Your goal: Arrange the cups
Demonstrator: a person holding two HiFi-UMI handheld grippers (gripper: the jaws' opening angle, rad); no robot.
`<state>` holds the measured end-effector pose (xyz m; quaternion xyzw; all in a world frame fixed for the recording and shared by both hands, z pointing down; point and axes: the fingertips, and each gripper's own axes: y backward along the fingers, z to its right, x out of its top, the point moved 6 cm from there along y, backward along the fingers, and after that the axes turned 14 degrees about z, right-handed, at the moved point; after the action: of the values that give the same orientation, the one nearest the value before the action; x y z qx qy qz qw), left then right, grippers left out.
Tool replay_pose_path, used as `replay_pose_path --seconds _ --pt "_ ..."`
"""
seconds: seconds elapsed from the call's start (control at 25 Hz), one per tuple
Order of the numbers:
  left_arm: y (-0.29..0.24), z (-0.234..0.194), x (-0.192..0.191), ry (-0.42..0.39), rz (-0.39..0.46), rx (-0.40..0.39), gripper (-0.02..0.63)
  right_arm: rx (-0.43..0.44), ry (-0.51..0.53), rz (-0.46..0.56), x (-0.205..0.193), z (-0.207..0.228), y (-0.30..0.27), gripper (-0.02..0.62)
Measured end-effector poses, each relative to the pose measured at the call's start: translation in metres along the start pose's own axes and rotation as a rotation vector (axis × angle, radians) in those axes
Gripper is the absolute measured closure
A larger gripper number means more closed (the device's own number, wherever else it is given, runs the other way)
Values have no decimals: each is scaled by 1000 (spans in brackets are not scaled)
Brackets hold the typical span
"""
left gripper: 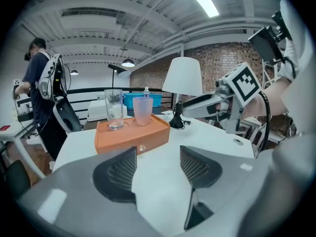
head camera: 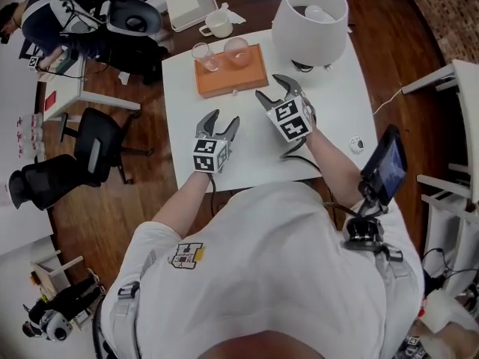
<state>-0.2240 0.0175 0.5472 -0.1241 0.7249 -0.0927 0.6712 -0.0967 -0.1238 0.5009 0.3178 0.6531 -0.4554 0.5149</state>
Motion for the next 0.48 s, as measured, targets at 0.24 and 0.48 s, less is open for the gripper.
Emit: replay_pose_path --seconds 0.24,0.48 --pt "31 29 -43 51 -61 -25 331 5 -109 -55 -43 -39 87 416" --pt "59 56 -82 40 -159 -82 381 -86 -149 -196 -109 -54 144 544"
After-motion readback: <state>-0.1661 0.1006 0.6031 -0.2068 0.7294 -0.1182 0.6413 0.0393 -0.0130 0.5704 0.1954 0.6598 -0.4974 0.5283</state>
